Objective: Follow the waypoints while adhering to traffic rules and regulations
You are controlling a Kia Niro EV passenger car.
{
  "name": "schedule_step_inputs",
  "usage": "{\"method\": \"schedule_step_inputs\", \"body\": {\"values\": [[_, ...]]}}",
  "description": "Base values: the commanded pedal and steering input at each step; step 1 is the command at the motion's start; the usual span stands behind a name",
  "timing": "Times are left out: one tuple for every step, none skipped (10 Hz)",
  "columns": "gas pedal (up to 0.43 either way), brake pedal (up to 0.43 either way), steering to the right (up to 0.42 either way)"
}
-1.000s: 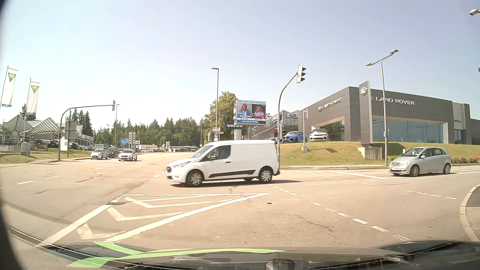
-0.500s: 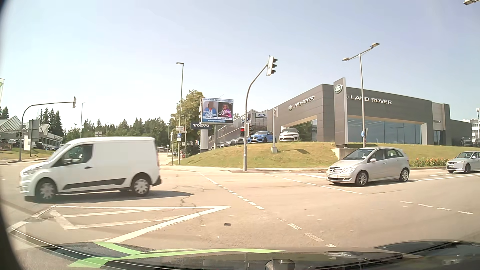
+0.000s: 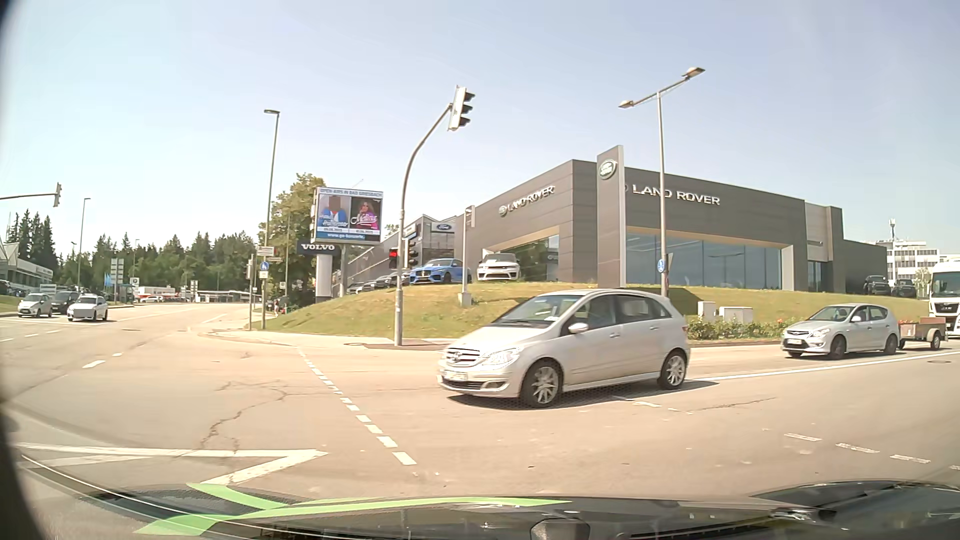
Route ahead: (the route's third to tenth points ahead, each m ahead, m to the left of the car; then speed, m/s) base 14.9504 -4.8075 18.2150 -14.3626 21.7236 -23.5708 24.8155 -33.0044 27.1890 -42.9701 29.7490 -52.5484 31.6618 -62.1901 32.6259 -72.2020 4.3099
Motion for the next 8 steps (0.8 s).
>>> {"method": "schedule_step_inputs", "body": {"values": [[0.059,0.0,0.319],[0.067,0.0,0.341],[0.067,0.0,0.358],[0.079,0.0,0.365],[0.087,0.0,0.369],[0.087,0.0,0.371],[0.087,0.0,0.374],[0.087,0.0,0.376]]}}
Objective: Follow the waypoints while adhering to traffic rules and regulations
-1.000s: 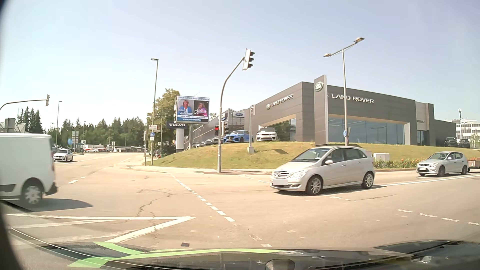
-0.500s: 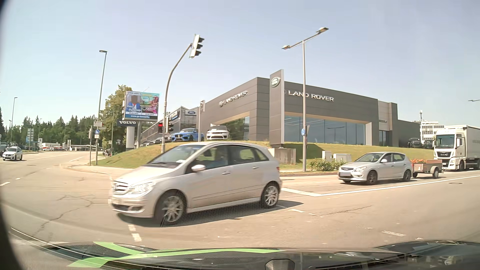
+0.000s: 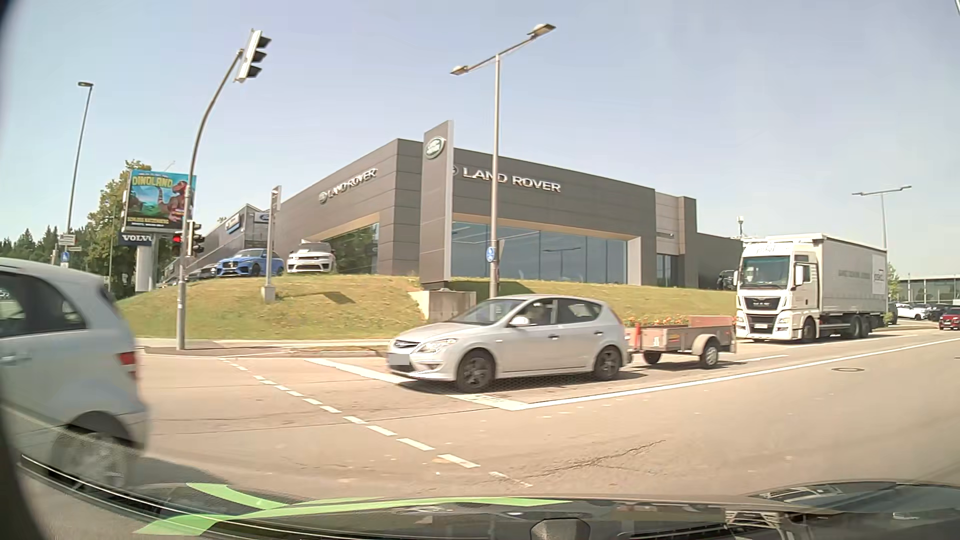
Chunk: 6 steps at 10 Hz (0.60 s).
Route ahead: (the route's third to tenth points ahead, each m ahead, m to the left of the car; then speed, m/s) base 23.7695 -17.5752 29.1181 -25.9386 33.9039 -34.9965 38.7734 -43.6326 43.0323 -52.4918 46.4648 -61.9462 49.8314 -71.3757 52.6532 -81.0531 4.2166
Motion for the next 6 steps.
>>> {"method": "schedule_step_inputs", "body": {"values": [[0.098,0.0,0.376],[0.098,0.0,0.375],[0.098,0.0,0.375],[0.11,0.0,0.376],[0.11,0.0,0.375],[0.11,0.0,0.375]]}}
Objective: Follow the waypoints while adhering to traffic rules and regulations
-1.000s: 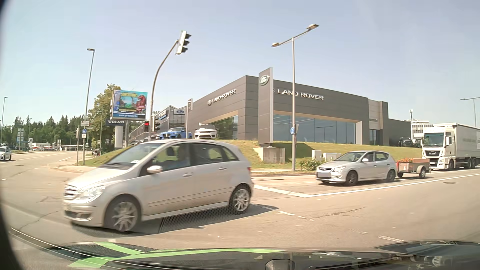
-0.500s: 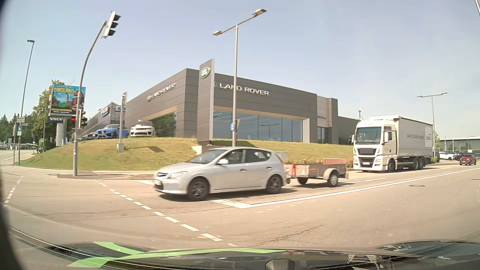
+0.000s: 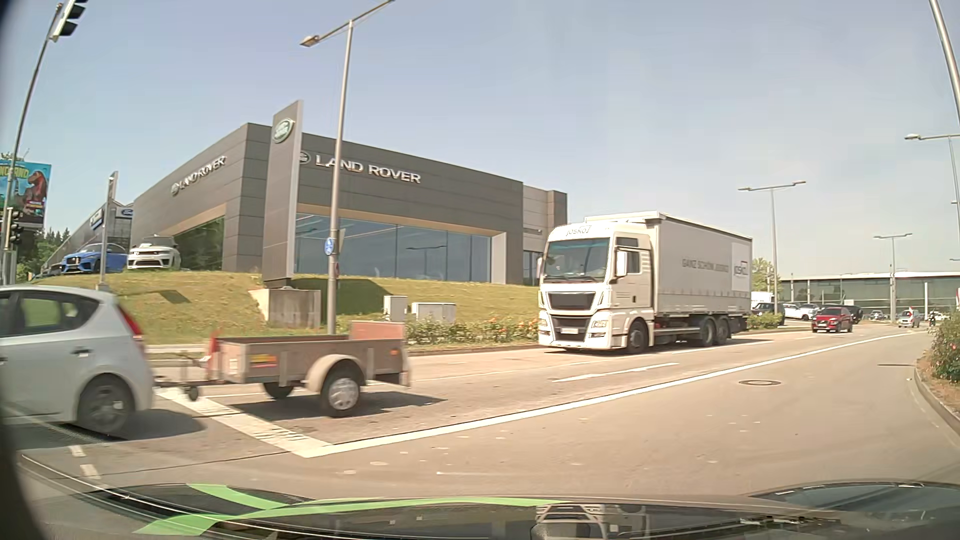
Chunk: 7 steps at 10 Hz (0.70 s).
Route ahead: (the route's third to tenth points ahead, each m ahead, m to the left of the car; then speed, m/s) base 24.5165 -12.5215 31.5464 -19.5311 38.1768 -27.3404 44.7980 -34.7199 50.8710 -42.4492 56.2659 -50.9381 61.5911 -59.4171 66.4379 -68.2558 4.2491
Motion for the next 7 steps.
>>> {"method": "schedule_step_inputs", "body": {"values": [[0.11,0.0,0.375],[0.11,0.0,0.375],[0.13,0.0,0.374],[0.13,0.0,0.374],[0.13,0.0,0.371],[0.138,0.0,0.363],[0.138,0.0,0.354]]}}
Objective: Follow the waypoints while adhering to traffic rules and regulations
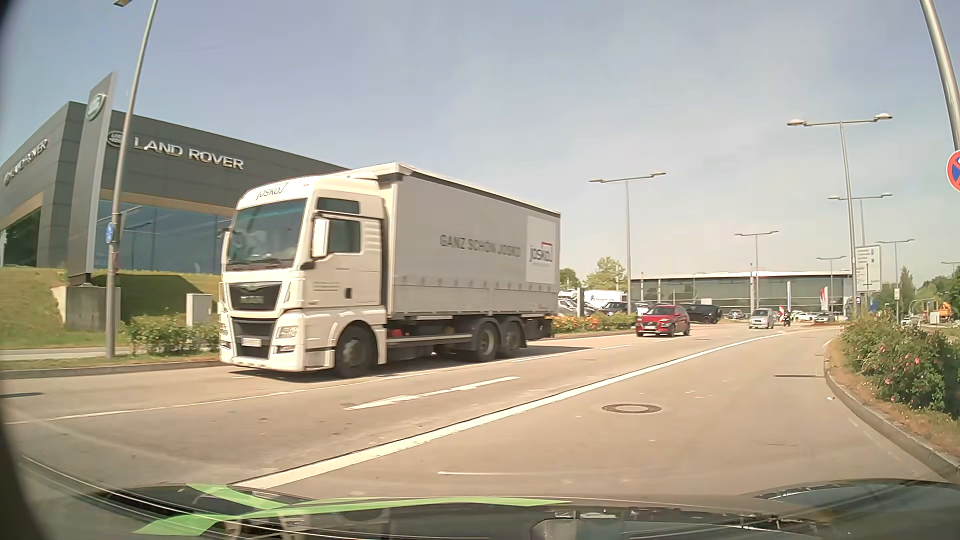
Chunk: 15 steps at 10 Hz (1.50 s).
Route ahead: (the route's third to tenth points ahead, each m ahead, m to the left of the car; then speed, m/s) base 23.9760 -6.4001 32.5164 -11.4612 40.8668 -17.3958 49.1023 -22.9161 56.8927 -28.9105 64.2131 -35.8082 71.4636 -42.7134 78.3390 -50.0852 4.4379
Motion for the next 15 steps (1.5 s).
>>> {"method": "schedule_step_inputs", "body": {"values": [[0.138,0.0,0.349],[0.138,0.0,0.342],[0.138,0.0,0.334],[0.138,0.0,0.322],[0.138,0.0,0.29],[0.138,0.0,0.254],[0.138,0.0,0.231],[0.138,0.0,0.208],[0.118,0.0,0.184],[0.098,0.0,0.158],[0.098,0.0,0.14],[0.098,0.0,0.119],[0.098,0.0,0.096],[0.098,0.0,0.076],[0.098,0.0,0.064]]}}
